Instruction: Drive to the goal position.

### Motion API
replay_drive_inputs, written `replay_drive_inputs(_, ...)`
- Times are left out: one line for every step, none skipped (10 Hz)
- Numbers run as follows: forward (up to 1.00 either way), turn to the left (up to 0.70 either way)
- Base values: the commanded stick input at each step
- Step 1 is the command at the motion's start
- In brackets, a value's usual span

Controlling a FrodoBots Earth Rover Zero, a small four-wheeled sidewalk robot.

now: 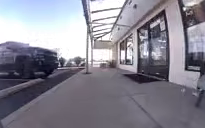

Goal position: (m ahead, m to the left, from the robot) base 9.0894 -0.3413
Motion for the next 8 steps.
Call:
replay_drive_inputs(0.85,0.0)
replay_drive_inputs(0.85,0.0)
replay_drive_inputs(0.85,0.0)
replay_drive_inputs(0.85,0.0)
replay_drive_inputs(0.85,0.0)
replay_drive_inputs(0.85,0.0)
replay_drive_inputs(0.85,0.0)
replay_drive_inputs(0.85,0.0)
